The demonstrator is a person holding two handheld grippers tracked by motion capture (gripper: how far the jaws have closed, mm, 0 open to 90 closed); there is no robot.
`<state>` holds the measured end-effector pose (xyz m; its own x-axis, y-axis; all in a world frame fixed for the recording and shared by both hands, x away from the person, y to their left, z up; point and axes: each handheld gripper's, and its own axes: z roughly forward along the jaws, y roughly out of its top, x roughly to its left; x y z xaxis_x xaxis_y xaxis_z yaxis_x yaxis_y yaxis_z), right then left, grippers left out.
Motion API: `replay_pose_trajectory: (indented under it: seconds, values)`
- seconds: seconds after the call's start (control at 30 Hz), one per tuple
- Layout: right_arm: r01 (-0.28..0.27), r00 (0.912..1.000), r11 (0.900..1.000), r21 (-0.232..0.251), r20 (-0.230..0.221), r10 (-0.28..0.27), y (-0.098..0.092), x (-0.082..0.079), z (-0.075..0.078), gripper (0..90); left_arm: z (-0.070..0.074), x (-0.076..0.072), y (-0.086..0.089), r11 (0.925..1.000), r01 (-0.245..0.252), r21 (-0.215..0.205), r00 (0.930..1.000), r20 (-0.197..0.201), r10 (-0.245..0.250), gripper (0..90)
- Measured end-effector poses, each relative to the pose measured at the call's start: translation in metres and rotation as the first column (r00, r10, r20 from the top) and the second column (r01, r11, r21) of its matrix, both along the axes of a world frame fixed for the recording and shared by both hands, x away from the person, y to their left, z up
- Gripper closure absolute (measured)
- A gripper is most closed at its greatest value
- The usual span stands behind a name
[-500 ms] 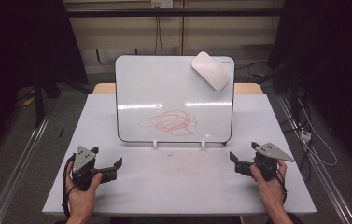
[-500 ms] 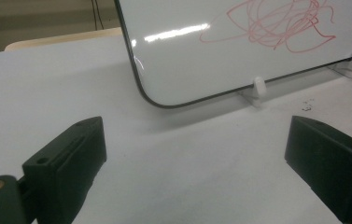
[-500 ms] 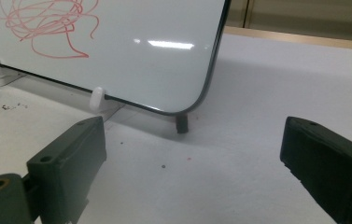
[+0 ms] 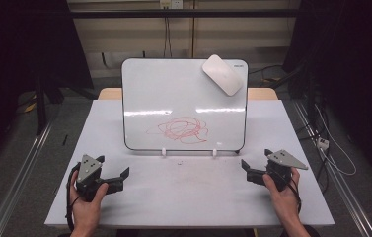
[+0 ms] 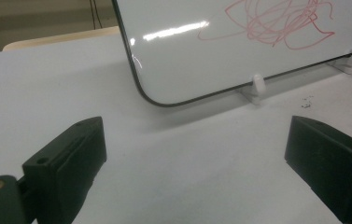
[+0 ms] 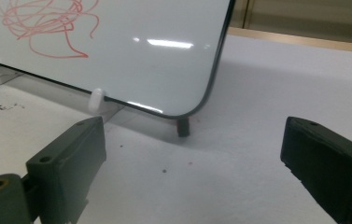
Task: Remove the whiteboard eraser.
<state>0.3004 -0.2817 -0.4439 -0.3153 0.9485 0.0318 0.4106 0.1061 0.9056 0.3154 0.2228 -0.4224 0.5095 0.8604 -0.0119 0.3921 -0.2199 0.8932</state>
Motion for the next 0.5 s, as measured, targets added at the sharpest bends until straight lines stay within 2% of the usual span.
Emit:
replay_pose_trajectory:
  seconds: [0.1, 0.3, 0.5]
  values:
    - [-0.03, 0.9994, 1.0, 0.005, 0.017, 0.03, 0.001, 0.0, 0.003, 4.8, -0.001, 0.0, -0.001, 1.0, 0.003, 0.009, 1.0, -0.006, -0.003, 5.6]
    - [-0.047, 0.9987, 0.999, -0.013, 0.021, 0.047, 0.007, 0.005, 0.008, 6.4, -0.001, 0.001, -0.002, 0.9999, 0.003, 0.016, 1.0, -0.001, -0.003, 5.6]
    - [-0.083, 0.9955, 0.996, -0.031, 0.044, 0.084, 0.016, 0.021, 0.023, 6.6, -0.001, 0.002, -0.002, 0.9995, 0.002, 0.03, 1.0, 0.001, -0.002, 5.6]
